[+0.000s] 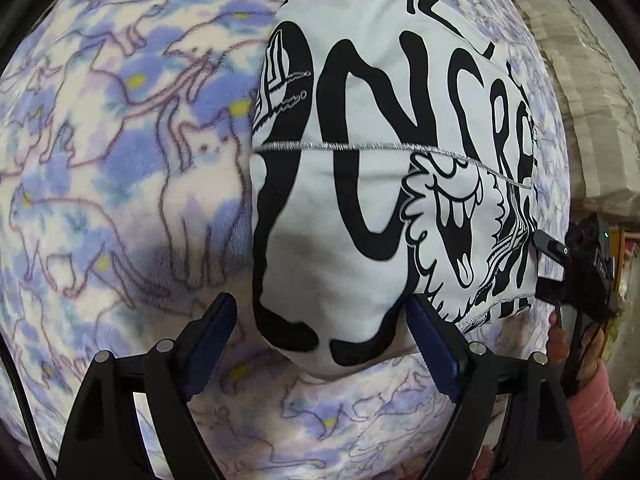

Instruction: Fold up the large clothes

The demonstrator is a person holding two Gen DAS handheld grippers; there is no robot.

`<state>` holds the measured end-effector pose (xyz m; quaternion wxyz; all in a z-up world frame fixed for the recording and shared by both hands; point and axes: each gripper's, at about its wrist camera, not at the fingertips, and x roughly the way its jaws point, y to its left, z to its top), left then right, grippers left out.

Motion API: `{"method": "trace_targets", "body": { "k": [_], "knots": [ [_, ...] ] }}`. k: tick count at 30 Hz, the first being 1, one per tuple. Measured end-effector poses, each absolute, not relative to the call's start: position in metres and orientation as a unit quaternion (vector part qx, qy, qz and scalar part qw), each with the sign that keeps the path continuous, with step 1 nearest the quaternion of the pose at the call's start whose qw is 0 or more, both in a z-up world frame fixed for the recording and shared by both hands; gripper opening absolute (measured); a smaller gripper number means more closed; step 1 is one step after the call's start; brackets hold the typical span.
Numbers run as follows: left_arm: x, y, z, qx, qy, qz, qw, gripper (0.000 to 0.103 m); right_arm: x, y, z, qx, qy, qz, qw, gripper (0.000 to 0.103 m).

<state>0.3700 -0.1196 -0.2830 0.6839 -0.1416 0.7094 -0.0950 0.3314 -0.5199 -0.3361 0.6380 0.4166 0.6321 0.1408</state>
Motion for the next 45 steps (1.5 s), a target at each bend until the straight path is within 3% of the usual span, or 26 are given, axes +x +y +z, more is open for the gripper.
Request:
{"method": "trace_targets", "body": {
  "k": [10,21,24,45],
  "knots": [
    [0.327,-0.176,-0.266,-0.093,0.689,-0.016,0.719,0.086,0.294,-0.473,-0.295,0.300,0.619,0.037,0.724,0.095],
    [0.309,-0.191,-0.227,-0.095,0.666,0.023,0.740,0.088,0.261,-0.429,-0.249,0.187,0.634,0.013,0.750,0.095],
    [0.309,-0.192,-0.213,-0.080,0.654,0.031,0.752,0.094,0.259,-0.422,-0.234,0.172,0.633,0.016,0.755,0.095],
    [0.318,-0.193,-0.188,-0.016,0.630,0.046,0.775,0.102,0.272,-0.415,-0.214,0.129,0.638,0.024,0.759,0.095]
  ]
}}
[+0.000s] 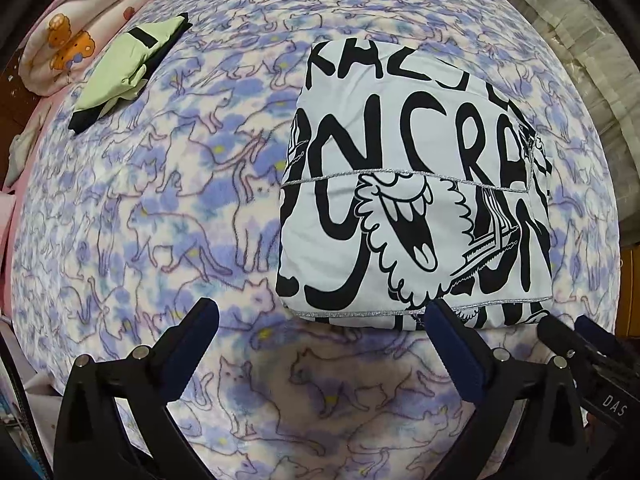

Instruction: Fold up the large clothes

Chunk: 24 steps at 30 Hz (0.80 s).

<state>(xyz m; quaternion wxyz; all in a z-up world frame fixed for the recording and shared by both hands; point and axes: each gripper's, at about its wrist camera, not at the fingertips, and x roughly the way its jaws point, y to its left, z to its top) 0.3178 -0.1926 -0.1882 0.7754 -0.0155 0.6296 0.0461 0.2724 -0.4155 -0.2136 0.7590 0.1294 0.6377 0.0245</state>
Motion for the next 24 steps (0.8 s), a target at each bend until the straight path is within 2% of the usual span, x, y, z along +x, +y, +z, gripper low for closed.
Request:
{"method": "trace_targets", "body": {
  "k": [13,24],
  "knots": [
    [0.347,-0.181,-0.221,-0.054,0.659,0.004,0.750,0.102,0.298,-0.438,-0.250,0.141,0.658,0.039,0.739,0.095],
    [0.391,-0.153,-0.270,-0.082,0.678,-0.045,0.729,0.102,0.333,-0.499,-0.318,0.360,0.646,0.099,0.666,0.095]
  ]
}}
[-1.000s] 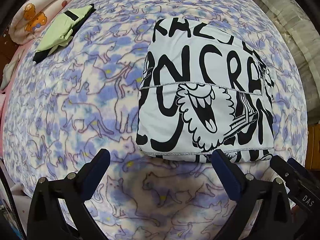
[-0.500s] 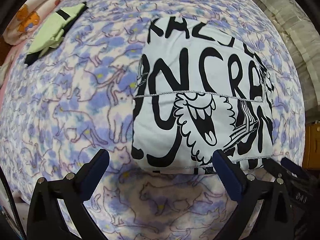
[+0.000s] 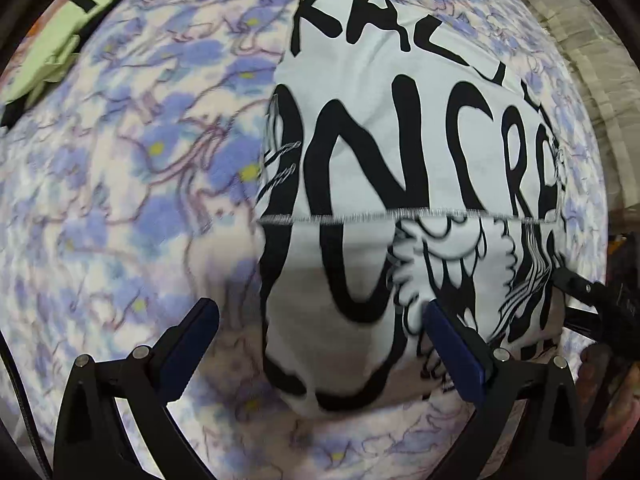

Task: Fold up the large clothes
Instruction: 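Grasp the folded bundle's edge with both grippers from opposite sides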

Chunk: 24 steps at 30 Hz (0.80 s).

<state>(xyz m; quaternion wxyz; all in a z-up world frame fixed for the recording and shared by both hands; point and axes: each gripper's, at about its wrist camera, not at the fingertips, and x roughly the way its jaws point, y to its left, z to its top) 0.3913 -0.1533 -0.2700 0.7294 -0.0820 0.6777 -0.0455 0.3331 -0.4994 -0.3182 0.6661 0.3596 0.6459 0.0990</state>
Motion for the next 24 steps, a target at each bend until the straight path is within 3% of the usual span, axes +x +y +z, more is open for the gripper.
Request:
{"method": "trace_targets", "body": {
  "k": [6,24],
  "knots": [
    [0.421,-0.125,-0.300,-0.179,0.675,-0.119,0.706,0.102,0.356,-0.511,-0.355,0.437,0.639,0.145,0.616,0.097],
    [0.469,-0.102,-0.378,-0.340,0.651,-0.228,0.639,0.103,0.397,-0.479,-0.369,0.429,0.652,0.240,0.577,0.094]
  ]
}}
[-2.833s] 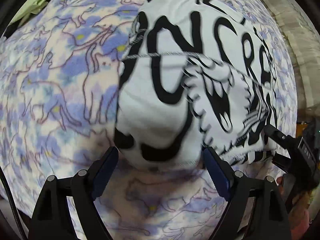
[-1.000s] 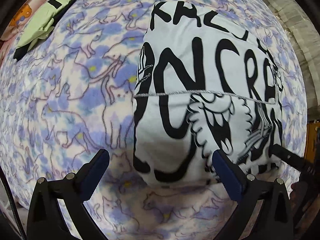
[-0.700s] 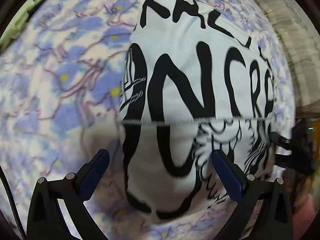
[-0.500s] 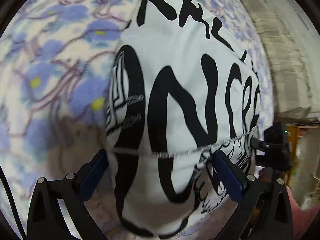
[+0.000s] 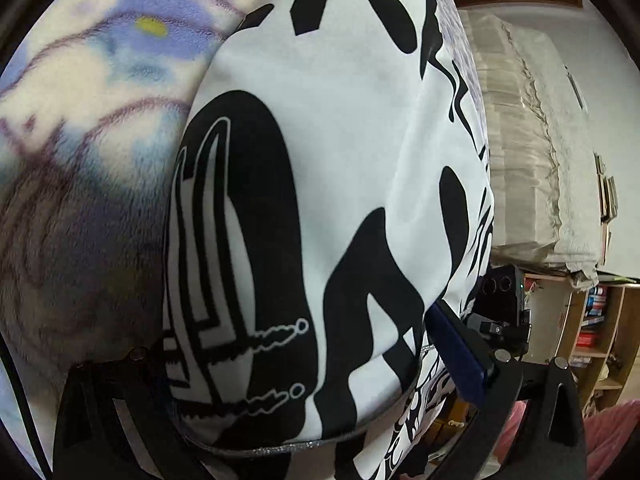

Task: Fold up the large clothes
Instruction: 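Grasp the folded bundle's edge with both grippers from opposite sides, then lift and carry the folded bundle toward the bear-print quilt with both grippers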

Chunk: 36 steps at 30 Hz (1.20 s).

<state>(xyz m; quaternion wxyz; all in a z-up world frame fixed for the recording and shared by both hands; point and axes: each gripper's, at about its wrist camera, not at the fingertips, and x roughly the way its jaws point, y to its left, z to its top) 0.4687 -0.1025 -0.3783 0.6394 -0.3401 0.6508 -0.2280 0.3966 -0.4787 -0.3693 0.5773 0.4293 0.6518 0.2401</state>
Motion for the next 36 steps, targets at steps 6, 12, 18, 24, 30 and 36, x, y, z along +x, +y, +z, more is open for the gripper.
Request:
{"method": "trace_targets", "body": {
  "k": [6,12,18,24,30,36],
  "knots": [
    [0.468,-0.111,-0.373,-0.332,0.658,-0.170,0.655,0.101,0.395,-0.472,-0.358,0.405,0.638,0.233,0.612,0.051],
    [0.456,-0.123,-0.349,-0.298,0.655,-0.101,0.687,0.078,0.384,-0.458,-0.334,0.382,0.619,0.211,0.653,0.028],
    [0.416,-0.138,-0.319,-0.268,0.646,-0.046,0.713,0.059,0.365,-0.420,-0.292,0.295,0.617,0.192,0.704,0.026],
    [0.344,-0.140,-0.299,-0.268,0.648,-0.016,0.713,0.057,0.315,-0.398,-0.275,0.253,0.636,0.191,0.703,0.025],
    [0.258,-0.137,-0.292,-0.291,0.654,0.012,0.698,0.054,0.264,-0.362,-0.254,0.174,0.661,0.199,0.702,0.024],
    [0.186,-0.062,-0.265,-0.304,0.652,0.045,0.693,0.052,0.218,-0.291,-0.230,0.112,0.686,0.230,0.681,0.022]
  ]
}}
